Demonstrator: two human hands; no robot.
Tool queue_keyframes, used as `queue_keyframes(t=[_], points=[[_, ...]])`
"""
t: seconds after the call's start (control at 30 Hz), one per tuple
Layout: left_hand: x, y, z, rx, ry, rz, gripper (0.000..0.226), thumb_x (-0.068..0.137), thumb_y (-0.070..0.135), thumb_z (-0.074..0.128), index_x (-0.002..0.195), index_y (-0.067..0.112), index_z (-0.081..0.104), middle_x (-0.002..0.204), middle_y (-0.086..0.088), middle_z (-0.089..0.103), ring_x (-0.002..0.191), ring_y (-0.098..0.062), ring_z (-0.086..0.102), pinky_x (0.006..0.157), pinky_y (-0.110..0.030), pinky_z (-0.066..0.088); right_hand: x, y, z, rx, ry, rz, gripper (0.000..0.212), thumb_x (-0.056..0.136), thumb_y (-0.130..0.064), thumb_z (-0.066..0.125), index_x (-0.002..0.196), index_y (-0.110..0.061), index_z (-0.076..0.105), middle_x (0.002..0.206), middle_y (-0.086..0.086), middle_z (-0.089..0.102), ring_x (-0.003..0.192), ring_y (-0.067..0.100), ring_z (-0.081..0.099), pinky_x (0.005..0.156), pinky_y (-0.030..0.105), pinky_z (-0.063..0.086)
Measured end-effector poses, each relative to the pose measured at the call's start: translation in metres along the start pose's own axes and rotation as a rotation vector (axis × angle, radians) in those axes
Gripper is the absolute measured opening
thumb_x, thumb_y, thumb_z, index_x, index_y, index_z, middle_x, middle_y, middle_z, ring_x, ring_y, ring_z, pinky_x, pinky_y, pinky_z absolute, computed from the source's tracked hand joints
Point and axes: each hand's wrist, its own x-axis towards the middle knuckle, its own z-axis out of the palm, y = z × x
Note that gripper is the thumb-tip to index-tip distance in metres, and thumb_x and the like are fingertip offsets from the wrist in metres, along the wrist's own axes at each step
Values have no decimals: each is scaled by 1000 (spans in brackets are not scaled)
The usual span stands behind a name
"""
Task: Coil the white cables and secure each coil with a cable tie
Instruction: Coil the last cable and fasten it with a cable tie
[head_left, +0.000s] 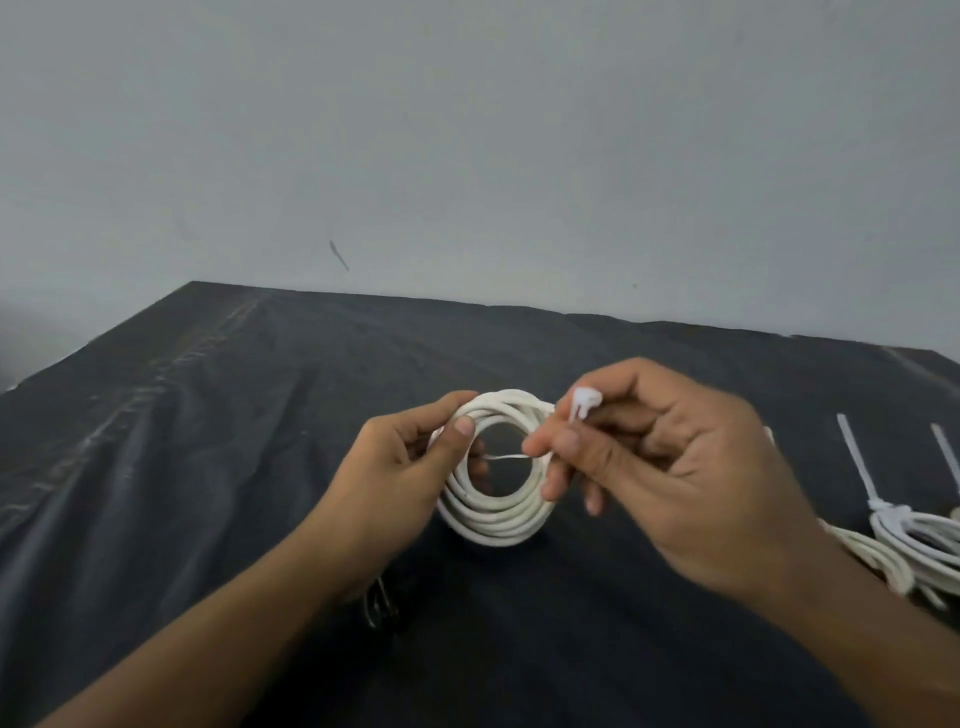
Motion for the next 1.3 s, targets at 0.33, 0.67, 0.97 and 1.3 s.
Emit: queue_keyframes(t=[0.33, 0.67, 0.97, 1.3], points=[[-6, -16, 0, -178, -246, -38, 28, 104, 21, 45, 120, 22, 67, 118, -11, 71, 114, -30, 64, 101, -43, 47, -11, 40, 6, -701, -8, -437, 3, 85, -11, 78, 87, -14, 79, 117, 2, 67, 103, 17, 62, 81, 38, 44], [-11, -14, 13, -346, -103, -142, 57, 89, 26, 63, 141, 21, 40, 117, 2, 73, 114, -13, 65, 103, -32, 45, -19, 44, 21, -733, 58, -285, 10, 90, -27, 71, 93, -22, 79, 125, 2, 66, 116, 15, 61, 91, 41, 42], [-13, -16, 12, -287, -206, -65, 47, 95, 22, 54, 141, 15, 47, 130, -5, 65, 125, -19, 57, 110, -40, 38, -18, 36, 30, -556, 279, -200, 13, 94, -31, 62, 102, -25, 70, 114, -19, 65, 106, -9, 60, 81, 36, 53], [-16, -5, 19, 69, -189, 171, 31, 99, 25, 47, 126, 33, 62, 96, 13, 70, 86, 4, 63, 76, -12, 48, -16, 33, 26, -363, 361, -69, 17, 89, -27, 69, 106, -28, 71, 91, -17, 74, 85, 5, 72, 76, 18, 54]])
